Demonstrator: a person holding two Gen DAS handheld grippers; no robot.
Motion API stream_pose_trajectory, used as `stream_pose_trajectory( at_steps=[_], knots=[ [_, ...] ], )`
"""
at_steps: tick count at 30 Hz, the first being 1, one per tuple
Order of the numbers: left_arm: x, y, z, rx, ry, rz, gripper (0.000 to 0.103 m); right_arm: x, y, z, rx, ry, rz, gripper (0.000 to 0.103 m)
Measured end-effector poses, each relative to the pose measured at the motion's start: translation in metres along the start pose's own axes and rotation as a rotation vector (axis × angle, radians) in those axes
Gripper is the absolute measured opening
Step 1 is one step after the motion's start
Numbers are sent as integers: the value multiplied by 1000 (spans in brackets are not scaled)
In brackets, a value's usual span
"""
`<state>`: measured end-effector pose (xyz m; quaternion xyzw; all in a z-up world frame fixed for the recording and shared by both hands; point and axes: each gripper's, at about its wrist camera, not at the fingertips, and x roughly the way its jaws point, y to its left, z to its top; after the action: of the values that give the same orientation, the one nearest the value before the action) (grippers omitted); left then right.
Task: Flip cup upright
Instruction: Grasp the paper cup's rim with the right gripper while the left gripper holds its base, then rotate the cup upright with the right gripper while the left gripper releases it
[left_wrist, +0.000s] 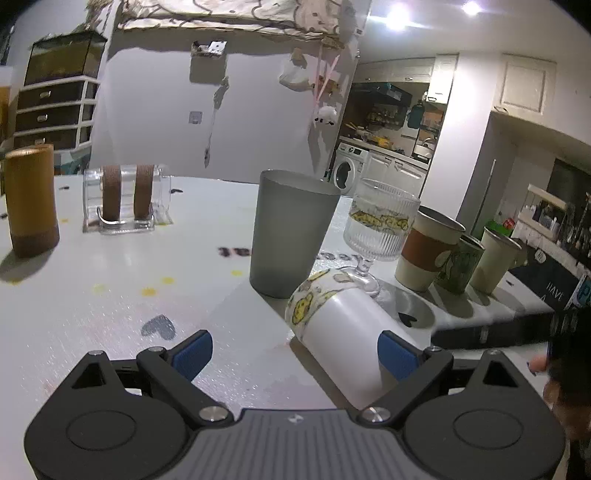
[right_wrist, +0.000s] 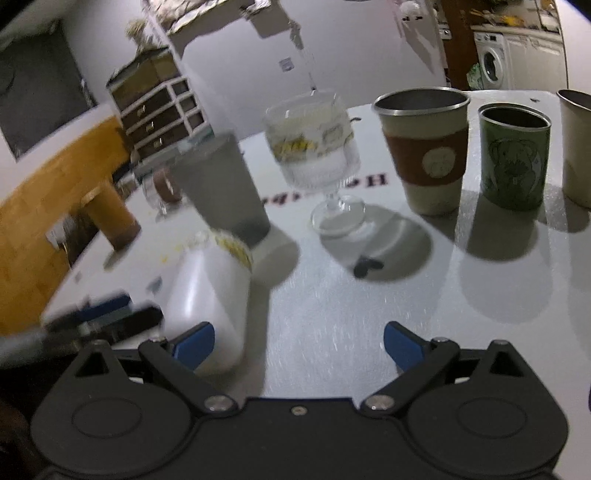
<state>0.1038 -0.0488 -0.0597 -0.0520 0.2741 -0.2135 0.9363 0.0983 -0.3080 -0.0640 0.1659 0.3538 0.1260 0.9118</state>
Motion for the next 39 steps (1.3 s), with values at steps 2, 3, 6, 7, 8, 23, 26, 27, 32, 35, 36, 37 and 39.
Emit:
stream_pose_trajectory(
  at_steps=[2,3,6,7,8,23,26,27,32,35,36,37,39],
  knots=[
    [0,0,-2,-10,3,-1,96,0,4,14,-11,-1,57,99],
    [0,0,-2,-13,4,-4,96,2,9,24,-17,9,83,99],
    [1,-1,-3,-14,6,-10,96,19,24,51,-35,70,135,95],
    [1,-1,-3,-14,8,-11,96,27,30,59,-46,94,137,94],
    [2,-2,-3,-14,10,-14,96,34,36,65,-60,119,134,93],
    [4,-11,-8,-28,17,-61,96,77,55,65,-159,230,67,66],
    [3,-16,-9,-24,13,-71,96,57,54,62,-175,173,74,66],
    [2,-18,-10,-22,10,-78,96,49,54,59,-183,150,76,66],
    [1,-31,-16,10,-9,-141,89,15,55,45,-243,56,87,66],
    [0,-39,-20,28,-14,-170,81,-2,58,34,-287,-1,72,66],
    [0,-42,-22,39,-14,-176,79,-6,60,30,-301,-15,70,66],
    [-1,-46,-24,52,-14,-182,75,-11,61,26,-320,-31,65,66],
    [-1,-53,-27,81,-10,-190,70,-17,63,20,-344,-52,59,66]
  ],
)
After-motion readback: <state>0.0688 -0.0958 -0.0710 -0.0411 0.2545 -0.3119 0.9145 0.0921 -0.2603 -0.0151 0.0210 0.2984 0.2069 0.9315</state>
